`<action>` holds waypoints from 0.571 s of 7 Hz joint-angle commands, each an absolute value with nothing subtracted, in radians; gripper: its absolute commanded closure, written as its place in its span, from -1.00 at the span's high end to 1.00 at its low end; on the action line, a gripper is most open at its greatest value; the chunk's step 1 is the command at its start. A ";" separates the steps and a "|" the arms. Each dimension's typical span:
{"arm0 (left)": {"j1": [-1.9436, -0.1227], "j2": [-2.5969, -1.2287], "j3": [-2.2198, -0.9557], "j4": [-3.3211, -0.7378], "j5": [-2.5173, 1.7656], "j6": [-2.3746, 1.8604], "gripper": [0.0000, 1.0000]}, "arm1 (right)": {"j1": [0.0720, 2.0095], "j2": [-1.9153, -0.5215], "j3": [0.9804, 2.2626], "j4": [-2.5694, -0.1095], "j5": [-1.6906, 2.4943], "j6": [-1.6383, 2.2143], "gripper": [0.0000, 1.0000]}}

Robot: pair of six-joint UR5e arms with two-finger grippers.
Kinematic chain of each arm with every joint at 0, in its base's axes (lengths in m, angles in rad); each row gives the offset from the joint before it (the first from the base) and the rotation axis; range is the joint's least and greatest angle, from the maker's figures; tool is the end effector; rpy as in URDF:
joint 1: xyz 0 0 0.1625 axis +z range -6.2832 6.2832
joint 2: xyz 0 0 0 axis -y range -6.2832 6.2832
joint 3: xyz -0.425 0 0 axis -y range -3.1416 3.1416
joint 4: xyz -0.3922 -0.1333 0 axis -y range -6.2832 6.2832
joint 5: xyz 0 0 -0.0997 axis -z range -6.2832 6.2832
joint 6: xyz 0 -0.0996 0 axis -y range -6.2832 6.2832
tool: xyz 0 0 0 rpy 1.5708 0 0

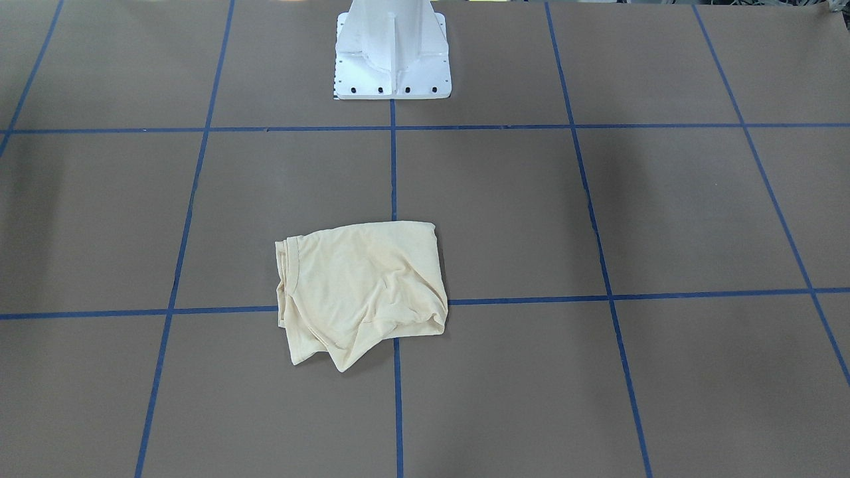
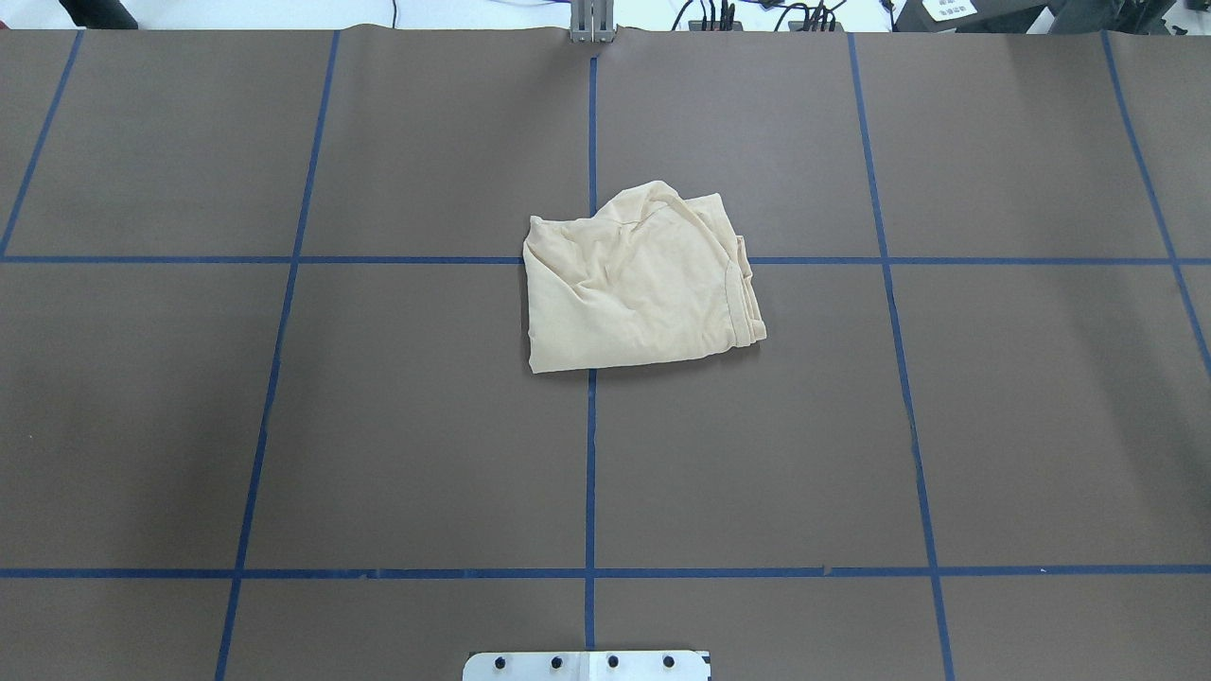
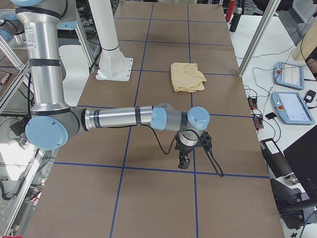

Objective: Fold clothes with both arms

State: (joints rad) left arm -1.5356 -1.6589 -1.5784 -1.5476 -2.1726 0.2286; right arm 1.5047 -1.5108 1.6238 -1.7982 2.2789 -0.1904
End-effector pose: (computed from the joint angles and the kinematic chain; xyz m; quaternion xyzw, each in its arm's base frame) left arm -0.0581 -0.5356 0.6230 0.0631 0.2915 0.1362 0.9447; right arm 0.0350 -0.5090 0.6291 -0.0320 -0.3488 -0.1001 0.9313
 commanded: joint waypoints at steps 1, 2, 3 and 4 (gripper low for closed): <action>-1.636 -1.629 -1.540 -1.520 -2.339 0.232 1.00 | 1.505 -1.517 1.612 -1.795 2.315 -0.189 0.99; -1.635 -1.625 -1.540 -1.541 -2.335 0.232 1.00 | 1.505 -1.516 1.602 -1.795 2.324 -0.178 1.00; -1.635 -1.624 -1.540 -1.571 -2.335 0.223 1.00 | 1.505 -1.517 1.598 -1.766 2.335 -0.167 0.99; -1.632 -1.632 -1.537 -1.574 -2.333 0.218 1.00 | 1.505 -1.540 1.592 -1.699 2.335 -0.097 0.99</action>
